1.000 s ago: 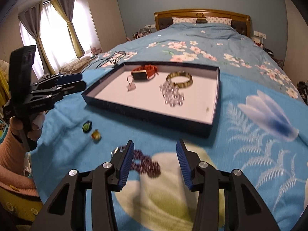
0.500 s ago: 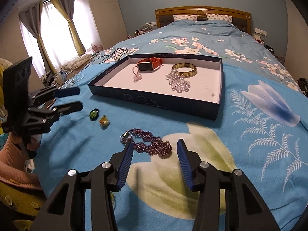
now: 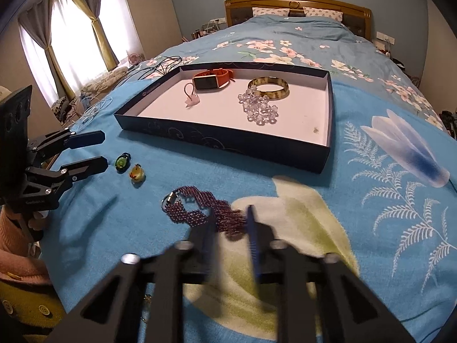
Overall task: Organize jewelry
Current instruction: 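Move the right gripper to the purple beaded bracelet and grasp it, then lift the purple bracelet with the right gripper while the left gripper grasps the black ring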
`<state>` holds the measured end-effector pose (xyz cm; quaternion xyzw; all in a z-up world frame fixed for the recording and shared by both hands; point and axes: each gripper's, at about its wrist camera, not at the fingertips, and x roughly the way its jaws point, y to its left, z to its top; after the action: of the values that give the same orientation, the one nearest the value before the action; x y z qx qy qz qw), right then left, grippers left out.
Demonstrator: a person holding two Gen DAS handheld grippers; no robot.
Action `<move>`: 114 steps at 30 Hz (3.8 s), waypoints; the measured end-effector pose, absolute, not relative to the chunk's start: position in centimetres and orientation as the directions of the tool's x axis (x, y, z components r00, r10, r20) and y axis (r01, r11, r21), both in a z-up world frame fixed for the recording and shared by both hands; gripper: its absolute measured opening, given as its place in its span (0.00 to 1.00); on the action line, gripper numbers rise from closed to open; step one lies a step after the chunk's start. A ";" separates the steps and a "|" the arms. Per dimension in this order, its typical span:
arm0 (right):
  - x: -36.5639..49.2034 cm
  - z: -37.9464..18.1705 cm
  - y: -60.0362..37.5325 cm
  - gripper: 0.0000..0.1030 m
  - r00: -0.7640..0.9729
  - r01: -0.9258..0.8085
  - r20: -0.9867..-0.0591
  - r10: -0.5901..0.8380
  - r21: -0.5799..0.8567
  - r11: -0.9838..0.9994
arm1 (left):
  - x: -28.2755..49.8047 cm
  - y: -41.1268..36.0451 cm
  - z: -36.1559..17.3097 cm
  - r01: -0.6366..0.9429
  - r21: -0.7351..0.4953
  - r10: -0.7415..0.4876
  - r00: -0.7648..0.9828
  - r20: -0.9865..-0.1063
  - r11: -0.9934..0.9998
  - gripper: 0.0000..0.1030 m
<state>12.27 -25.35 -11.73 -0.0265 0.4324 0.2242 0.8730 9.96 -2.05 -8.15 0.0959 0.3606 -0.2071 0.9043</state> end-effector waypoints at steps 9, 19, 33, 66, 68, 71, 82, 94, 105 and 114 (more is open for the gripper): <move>11.5 -10.4 -24.8 0.06 0.563 -0.443 -0.721 0.404 0.150 0.884 | 9.6 -2.5 -8.2 0.463 0.015 -0.326 0.646 -0.690 0.886 0.60; 11.1 -8.2 -24.2 0.06 0.601 -0.466 -0.659 0.452 0.170 0.868 | 8.9 -3.8 -8.1 0.503 0.053 -0.336 0.649 -0.683 0.863 0.58; 10.6 -6.6 -24.2 0.06 0.627 -0.482 -0.610 0.484 0.184 0.857 | 9.6 -3.8 -8.2 0.503 0.043 -0.340 0.643 -0.686 0.863 0.54; 10.8 -7.2 -23.9 0.06 0.605 -0.498 -0.604 0.519 0.221 0.839 | 11.2 -3.0 -9.0 0.468 0.034 -0.302 0.622 -0.722 0.883 0.25; 10.8 -7.2 -23.9 0.06 0.606 -0.499 -0.603 0.518 0.220 0.838 | 11.0 -2.8 -8.9 0.472 0.024 -0.314 0.623 -0.716 0.881 0.25; 10.8 -7.2 -23.9 0.06 0.604 -0.500 -0.605 0.519 0.220 0.838 | 10.8 -2.5 -8.7 0.477 0.005 -0.332 0.618 -0.713 0.879 0.25; 10.9 -7.3 -23.9 0.06 0.599 -0.500 -0.608 0.521 0.224 0.836 | 9.1 -2.5 -8.9 0.521 0.014 -0.355 0.601 -0.716 0.853 0.41; 11.0 -7.4 -23.8 0.06 0.596 -0.503 -0.608 0.524 0.225 0.834 | 10.6 -2.8 -10.6 0.493 -0.005 -0.309 0.539 -0.784 0.870 0.28; 10.9 -6.4 -23.9 0.06 0.610 -0.510 -0.583 0.537 0.230 0.829 | 9.8 -2.6 -9.1 0.485 -0.005 -0.329 0.585 -0.741 0.875 0.22; 11.6 -5.1 -23.6 0.06 0.633 -0.520 -0.559 0.535 0.206 0.829 | 9.9 -2.3 -6.3 0.482 -0.010 -0.361 0.641 -0.678 0.876 0.22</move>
<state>11.58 -23.57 -5.06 0.0125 0.3137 0.2919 0.9035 9.88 -2.30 -6.33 0.0858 0.3535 -0.2335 0.9017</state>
